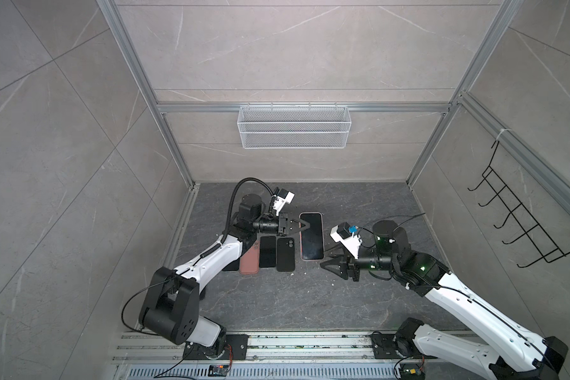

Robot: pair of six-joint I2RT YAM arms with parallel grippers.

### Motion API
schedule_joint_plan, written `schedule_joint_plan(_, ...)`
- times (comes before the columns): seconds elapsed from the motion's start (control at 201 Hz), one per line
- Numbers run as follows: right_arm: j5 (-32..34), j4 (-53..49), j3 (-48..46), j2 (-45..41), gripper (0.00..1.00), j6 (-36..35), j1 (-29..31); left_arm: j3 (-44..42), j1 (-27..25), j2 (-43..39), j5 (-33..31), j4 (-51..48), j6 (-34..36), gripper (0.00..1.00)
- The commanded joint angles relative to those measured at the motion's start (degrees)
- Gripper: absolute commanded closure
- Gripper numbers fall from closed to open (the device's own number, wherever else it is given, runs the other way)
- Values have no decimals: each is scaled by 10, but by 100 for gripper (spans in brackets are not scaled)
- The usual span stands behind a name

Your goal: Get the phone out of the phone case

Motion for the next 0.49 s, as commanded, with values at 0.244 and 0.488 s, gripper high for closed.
schedule_joint_plan(0.244,-64,-13,-15,23,44,38,0,31,-3,-67,83,-44,85,100)
schedule_joint_plan(0.488,-94,17,-9,42,48,15,0,27,-10,-76,91,-40,83,100)
